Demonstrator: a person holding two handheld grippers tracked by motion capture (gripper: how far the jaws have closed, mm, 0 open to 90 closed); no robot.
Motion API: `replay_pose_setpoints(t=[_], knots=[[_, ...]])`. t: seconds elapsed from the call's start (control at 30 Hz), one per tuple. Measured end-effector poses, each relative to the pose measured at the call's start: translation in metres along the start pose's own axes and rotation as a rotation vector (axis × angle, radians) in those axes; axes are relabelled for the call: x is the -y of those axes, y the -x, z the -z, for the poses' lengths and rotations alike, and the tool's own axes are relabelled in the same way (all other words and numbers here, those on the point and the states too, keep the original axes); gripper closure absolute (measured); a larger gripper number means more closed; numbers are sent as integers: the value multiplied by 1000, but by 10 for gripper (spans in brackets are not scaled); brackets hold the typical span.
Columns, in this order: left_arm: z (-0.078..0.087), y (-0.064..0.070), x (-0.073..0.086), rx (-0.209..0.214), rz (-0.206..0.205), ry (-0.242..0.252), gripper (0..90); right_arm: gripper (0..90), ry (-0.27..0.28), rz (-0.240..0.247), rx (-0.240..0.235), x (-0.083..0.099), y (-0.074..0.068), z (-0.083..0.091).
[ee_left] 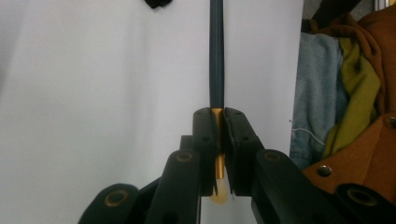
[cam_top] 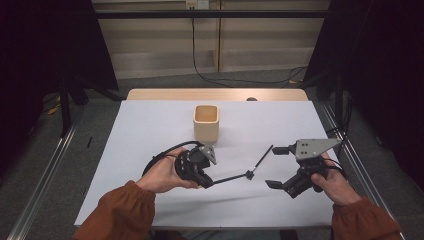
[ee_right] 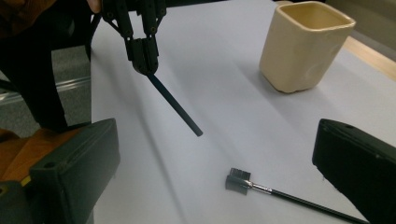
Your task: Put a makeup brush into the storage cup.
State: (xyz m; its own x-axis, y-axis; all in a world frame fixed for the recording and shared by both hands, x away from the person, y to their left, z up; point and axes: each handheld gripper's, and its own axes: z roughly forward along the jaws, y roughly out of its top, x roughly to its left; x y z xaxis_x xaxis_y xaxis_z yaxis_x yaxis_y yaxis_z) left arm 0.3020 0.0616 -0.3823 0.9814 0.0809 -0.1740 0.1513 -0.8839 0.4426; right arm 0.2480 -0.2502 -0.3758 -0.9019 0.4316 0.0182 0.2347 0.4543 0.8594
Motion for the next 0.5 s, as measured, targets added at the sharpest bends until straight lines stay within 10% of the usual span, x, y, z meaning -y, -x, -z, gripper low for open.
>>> replay_pose_setpoints(t=[0.5], knots=[[-6,-1,-3,19,16,-31,840,43,-261,168,-79,-38,0,-31]])
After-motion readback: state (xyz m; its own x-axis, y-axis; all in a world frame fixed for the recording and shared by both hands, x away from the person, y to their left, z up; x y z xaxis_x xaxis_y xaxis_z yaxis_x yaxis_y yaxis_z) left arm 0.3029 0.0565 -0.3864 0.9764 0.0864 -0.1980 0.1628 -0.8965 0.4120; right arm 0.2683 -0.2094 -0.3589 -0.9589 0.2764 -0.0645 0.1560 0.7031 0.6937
